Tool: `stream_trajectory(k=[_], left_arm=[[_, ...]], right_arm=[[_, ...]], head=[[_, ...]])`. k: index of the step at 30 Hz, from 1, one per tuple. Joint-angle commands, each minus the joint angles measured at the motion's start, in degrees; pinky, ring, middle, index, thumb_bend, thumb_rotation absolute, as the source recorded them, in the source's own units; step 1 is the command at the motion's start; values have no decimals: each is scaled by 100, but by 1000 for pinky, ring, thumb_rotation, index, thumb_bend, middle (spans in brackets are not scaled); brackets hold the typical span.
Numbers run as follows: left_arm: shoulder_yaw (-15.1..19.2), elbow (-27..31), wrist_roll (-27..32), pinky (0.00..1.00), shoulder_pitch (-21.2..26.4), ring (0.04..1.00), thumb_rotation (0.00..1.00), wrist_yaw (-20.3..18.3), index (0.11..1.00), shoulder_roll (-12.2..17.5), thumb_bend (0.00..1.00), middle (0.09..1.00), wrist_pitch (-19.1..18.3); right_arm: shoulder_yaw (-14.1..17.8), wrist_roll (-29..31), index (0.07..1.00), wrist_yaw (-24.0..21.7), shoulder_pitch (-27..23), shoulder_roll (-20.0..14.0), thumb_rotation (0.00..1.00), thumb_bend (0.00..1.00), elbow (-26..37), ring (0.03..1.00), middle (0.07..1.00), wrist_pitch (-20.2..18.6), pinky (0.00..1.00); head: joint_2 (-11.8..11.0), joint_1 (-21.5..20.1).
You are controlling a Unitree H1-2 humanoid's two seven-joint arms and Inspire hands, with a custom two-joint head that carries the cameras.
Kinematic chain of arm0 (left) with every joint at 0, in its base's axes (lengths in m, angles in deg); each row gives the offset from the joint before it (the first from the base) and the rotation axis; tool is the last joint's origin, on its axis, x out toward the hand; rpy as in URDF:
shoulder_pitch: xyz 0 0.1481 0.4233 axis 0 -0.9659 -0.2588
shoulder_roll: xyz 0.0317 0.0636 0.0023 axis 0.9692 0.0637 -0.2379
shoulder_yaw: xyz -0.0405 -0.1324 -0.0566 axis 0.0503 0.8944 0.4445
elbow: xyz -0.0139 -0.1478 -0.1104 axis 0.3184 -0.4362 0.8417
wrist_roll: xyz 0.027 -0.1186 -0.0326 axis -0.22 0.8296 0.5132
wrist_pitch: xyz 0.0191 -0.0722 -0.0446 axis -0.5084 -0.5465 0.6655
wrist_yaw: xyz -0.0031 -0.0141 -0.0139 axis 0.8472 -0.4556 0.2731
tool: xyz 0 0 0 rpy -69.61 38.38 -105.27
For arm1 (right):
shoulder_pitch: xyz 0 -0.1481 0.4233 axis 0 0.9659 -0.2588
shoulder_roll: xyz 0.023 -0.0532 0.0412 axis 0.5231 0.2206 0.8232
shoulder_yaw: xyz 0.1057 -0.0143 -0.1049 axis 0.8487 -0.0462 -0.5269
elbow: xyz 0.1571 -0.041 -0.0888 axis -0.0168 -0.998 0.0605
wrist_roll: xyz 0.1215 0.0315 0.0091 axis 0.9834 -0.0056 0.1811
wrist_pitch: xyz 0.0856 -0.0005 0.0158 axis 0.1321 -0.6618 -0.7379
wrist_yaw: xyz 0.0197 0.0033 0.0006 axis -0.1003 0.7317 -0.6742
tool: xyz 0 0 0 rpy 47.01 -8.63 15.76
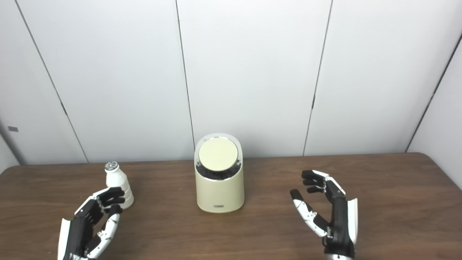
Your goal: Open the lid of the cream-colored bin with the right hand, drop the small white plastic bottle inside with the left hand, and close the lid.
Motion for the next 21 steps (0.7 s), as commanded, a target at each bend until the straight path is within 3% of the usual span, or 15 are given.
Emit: stream_trajectory(k=[1,15,21], left_arm=[[16,51,-29,566,124,661,276,47,698,36,250,696,233],[11,57,-12,565,125,660,264,30,697,40,250,694,232],[4,75,7,564,137,659,272,18,697,38,245,693,199]], right_arm=[[-19,-65,625,-21,212,39,373,309,-126,609,635,193,520],[-14,-107,621,5,200,36,370,309,-127,602,630,210,511],[-71,262,640,-406,156,9,321,309,321,611,639,-73,524]], head=[[1,-4],[17,-9],[23,-19]])
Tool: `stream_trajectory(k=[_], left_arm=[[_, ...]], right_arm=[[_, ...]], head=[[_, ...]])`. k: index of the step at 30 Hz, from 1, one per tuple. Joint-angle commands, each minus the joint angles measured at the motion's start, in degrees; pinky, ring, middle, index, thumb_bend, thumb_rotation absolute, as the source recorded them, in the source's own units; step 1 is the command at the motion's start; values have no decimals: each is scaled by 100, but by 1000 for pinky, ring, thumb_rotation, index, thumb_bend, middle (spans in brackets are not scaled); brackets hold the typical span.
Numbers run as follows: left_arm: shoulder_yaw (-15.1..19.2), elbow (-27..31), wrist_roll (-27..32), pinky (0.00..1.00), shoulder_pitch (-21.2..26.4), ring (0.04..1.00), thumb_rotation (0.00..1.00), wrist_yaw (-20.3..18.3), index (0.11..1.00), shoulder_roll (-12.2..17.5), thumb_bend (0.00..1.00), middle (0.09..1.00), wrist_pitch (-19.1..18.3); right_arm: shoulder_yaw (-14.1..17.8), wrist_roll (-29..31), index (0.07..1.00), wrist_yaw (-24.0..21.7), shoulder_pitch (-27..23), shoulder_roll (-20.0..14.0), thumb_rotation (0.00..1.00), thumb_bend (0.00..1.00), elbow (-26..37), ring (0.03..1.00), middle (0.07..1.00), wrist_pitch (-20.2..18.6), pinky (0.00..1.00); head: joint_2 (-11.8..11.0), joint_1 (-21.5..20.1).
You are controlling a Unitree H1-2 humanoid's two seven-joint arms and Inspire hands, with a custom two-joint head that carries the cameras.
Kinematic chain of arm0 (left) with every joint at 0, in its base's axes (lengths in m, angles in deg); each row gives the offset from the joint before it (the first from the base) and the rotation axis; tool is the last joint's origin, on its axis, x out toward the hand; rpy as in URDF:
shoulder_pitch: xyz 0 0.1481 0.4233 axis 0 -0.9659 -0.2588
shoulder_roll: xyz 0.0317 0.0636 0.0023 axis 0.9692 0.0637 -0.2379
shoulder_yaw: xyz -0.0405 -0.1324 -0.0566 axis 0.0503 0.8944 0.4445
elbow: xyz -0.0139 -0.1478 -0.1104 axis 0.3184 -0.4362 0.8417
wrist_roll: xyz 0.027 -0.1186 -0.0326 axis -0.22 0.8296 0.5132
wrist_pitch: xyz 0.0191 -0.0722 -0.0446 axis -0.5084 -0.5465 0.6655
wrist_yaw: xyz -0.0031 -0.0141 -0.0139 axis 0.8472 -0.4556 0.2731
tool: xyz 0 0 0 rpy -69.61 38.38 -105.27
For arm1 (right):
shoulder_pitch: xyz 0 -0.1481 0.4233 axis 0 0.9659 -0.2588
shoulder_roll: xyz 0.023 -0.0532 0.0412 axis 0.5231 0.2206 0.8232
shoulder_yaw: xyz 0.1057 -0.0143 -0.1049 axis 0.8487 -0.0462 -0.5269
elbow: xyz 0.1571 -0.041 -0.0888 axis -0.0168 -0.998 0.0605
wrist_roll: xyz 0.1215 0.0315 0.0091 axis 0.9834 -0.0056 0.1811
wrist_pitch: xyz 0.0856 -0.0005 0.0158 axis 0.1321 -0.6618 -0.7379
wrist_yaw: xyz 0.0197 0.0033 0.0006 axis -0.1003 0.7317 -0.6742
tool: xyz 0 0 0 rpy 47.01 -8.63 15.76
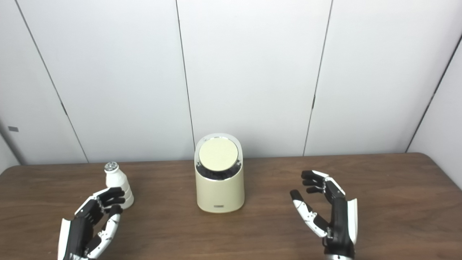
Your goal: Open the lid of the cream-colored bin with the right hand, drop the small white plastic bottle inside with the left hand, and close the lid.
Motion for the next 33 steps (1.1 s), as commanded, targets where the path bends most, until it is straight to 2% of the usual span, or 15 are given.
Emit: stream_trajectory(k=[1,5,7,9,10,11,15,18,22,29,33], left_arm=[[2,73,21,563,139,658,257,19,697,39,243,693,205],[2,66,65,562,143,658,254,-2,696,54,254,695,199],[4,52,23,562,149,659,263,4,699,62,252,696,212],[9,30,-24,563,158,661,272,23,699,60,248,696,219],[12,28,-37,565,159,662,289,35,698,55,251,695,208],[17,16,-58,564,161,662,292,52,698,48,252,695,217],[20,-2,-85,561,156,658,301,71,694,42,251,692,239],[13,4,-58,561,146,659,297,54,695,50,250,692,237],[3,30,-8,567,128,661,292,26,697,46,250,695,213],[-2,53,43,571,116,663,287,2,697,27,255,694,194],[1,37,25,576,114,664,293,18,696,17,252,694,203]], right_arm=[[-54,66,638,-220,52,-3,308,309,284,611,639,-104,525],[-83,69,632,-553,-116,38,297,345,882,611,642,-740,522],[-128,-40,657,-783,-257,-2,364,400,1162,635,664,-1196,536],[-196,-258,723,-1064,-433,-102,573,596,1413,694,721,-1757,602],[-230,-375,766,-1175,-541,-146,678,739,1512,739,762,-2014,665],[-256,-447,772,-1267,-668,-177,690,758,1570,745,767,-2223,673],[-363,-643,852,-1545,-1107,-193,785,972,1688,835,855,-2927,751],[-454,-767,886,-1713,-1369,-203,811,999,1769,869,889,-3302,784],[-598,-948,899,-1756,-1825,-114,799,1000,1723,853,899,-3592,742],[-790,-1190,943,-1728,-2331,75,575,996,1403,905,947,-3846,776],[-1117,-1670,938,-1723,-2556,76,491,997,1080,901,953,-4076,764]], head=[[6,-2],[4,-84],[2,-92],[-6,-88],[-6,-88],[-10,-83],[-15,-83],[-7,-87],[3,-65],[14,-36],[13,-24]])
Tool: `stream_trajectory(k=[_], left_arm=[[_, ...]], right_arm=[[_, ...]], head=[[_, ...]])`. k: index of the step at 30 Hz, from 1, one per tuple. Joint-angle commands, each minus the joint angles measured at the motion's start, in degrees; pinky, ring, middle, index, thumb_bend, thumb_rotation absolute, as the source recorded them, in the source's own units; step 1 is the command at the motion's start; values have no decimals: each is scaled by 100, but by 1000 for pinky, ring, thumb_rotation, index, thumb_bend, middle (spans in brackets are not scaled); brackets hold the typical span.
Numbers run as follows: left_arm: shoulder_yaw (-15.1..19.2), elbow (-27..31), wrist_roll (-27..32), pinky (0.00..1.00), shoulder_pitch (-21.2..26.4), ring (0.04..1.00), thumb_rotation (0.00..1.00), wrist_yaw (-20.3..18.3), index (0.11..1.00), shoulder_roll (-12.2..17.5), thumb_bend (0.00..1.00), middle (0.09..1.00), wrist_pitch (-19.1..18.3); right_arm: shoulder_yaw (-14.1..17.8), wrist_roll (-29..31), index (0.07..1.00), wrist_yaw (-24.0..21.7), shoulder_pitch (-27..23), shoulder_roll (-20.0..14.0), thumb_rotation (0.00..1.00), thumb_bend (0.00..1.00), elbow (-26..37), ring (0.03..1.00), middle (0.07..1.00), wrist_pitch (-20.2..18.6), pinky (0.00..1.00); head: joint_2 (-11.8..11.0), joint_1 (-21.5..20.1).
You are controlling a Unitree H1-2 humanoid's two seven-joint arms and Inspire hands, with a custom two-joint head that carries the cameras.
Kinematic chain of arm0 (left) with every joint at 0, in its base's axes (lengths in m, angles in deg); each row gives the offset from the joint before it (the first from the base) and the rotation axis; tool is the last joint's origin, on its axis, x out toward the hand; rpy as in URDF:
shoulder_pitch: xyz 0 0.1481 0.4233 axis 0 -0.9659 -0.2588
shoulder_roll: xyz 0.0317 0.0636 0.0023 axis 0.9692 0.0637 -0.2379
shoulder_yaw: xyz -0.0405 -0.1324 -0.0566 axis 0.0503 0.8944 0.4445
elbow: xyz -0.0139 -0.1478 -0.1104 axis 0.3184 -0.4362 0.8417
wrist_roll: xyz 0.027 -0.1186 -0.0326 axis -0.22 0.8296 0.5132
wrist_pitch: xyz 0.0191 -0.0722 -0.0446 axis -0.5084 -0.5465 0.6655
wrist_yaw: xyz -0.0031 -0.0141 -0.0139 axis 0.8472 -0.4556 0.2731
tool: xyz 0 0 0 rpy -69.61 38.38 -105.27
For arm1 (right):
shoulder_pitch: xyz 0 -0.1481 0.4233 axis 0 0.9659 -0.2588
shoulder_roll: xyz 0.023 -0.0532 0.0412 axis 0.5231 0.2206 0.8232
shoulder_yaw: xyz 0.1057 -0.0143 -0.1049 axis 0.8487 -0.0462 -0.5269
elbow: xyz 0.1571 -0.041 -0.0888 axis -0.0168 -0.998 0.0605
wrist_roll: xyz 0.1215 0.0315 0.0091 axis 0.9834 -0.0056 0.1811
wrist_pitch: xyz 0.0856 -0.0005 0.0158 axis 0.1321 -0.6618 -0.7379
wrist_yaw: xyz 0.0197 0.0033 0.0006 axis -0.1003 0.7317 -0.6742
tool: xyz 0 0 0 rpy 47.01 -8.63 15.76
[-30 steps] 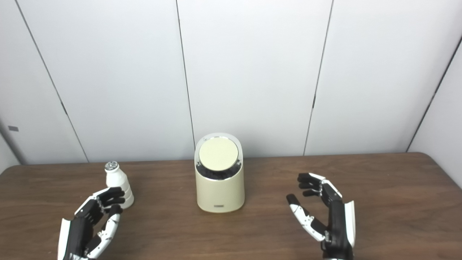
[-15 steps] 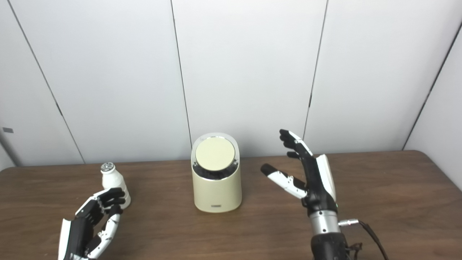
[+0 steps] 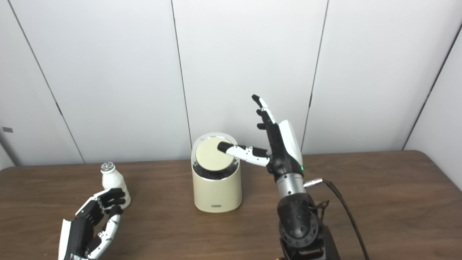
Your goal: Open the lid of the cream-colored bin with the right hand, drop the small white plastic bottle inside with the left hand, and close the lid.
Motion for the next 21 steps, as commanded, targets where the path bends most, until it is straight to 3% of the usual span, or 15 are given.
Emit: stream_trajectory(k=[1,4,11,15,21], left_arm=[[-4,83,35,577,108,664,281,16,697,20,251,695,221],[-8,82,41,569,107,661,256,21,697,15,249,693,238],[-23,109,59,570,106,663,264,1,698,12,251,694,183],[-28,76,31,567,119,662,255,13,697,15,243,694,233],[-30,105,31,568,113,661,249,13,695,3,243,692,203]], right_arm=[[-112,-288,931,115,-348,37,461,996,-60,891,949,-17,742],[-230,-528,934,260,-483,84,438,995,-377,892,949,-60,732],[-441,-867,978,372,-750,52,454,1000,-974,966,985,-84,868],[-598,-1168,963,428,-851,6,332,992,-1338,952,964,-236,875],[-617,-1173,971,528,-926,-31,367,913,-1744,944,958,-221,891]], head=[[5,-3],[6,5],[-7,10],[-16,15],[-11,16]])
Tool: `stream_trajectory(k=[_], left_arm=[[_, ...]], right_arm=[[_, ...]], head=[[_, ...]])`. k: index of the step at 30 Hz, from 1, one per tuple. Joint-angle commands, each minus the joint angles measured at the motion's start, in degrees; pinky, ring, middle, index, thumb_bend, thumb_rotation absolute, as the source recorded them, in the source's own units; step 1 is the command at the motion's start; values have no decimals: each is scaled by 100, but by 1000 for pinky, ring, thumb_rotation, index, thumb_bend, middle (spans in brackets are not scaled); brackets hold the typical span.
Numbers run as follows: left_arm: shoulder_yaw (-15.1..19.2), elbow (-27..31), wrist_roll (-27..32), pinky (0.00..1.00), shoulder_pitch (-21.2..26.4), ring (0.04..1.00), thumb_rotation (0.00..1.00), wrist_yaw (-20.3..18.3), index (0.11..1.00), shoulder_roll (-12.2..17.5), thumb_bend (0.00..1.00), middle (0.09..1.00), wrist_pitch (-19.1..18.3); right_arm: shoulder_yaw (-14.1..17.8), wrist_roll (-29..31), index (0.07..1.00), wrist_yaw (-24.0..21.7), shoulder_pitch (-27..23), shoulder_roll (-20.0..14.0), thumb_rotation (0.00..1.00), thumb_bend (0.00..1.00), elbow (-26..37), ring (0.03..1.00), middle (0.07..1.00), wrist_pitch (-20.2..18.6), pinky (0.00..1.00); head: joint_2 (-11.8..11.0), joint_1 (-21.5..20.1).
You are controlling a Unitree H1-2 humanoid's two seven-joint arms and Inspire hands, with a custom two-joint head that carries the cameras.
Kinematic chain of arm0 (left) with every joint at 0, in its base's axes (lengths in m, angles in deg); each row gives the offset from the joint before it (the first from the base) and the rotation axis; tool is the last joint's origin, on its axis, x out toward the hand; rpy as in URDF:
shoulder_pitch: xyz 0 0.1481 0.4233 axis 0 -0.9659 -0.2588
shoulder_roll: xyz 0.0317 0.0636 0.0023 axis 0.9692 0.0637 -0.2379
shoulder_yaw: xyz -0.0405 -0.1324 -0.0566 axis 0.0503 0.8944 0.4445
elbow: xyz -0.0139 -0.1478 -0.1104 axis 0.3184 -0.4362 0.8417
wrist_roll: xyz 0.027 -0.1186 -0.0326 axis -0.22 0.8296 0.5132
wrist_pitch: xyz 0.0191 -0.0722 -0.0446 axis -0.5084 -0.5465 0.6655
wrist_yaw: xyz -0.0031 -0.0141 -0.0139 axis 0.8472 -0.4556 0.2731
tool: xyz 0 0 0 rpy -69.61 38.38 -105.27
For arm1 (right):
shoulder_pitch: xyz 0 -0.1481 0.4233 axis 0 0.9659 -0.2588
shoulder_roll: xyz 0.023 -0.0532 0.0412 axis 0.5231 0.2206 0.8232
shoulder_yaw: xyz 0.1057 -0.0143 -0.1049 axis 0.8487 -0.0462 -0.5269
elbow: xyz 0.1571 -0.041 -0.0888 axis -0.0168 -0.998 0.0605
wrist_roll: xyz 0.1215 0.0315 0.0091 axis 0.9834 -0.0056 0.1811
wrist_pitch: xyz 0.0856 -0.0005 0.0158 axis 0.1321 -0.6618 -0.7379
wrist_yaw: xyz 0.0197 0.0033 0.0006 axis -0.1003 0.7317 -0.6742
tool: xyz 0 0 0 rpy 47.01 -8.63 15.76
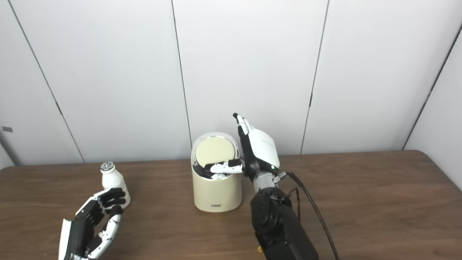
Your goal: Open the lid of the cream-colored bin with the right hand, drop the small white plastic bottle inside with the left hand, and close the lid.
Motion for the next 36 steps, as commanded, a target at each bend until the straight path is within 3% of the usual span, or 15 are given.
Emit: stream_trajectory(k=[1,9,15,19,24,28,30,32,36], left_arm=[[-6,104,17,567,116,660,244,17,694,11,244,692,202],[3,88,-38,569,136,661,264,44,692,11,247,692,219],[-1,58,-41,570,149,662,249,53,692,13,242,692,250],[2,83,-69,571,139,662,264,60,693,6,245,693,227],[-20,117,-17,567,134,661,258,30,694,-6,247,693,215],[-18,142,-22,563,132,658,225,36,695,-11,241,691,189],[-18,148,-33,563,136,659,236,35,695,-11,241,692,173],[-15,139,-33,568,143,661,243,37,694,-10,244,692,177],[-10,119,-37,571,156,664,241,49,694,-13,241,693,191]], right_arm=[[-4,-81,972,142,-299,-49,387,887,-49,946,959,61,894],[13,-41,976,349,-360,-127,345,820,-281,946,967,157,883],[-37,-98,964,333,-387,-206,281,681,-262,939,960,116,875],[-69,-119,953,335,-402,-228,259,649,-245,928,949,108,857],[-76,-141,942,350,-394,-226,191,684,-211,915,939,66,842],[-126,-264,937,373,-357,-187,159,832,-88,900,929,-46,810],[-153,-308,934,384,-343,-174,74,892,-44,894,928,-60,789],[-192,-363,934,363,-338,-175,19,909,-11,892,927,-105,776],[-230,-431,931,317,-338,-177,0,916,21,883,922,-163,761]], head=[[11,-15],[-1,-27],[-5,-28],[-5,-28],[8,-8],[24,-13],[20,-13],[18,-11],[15,-12]])
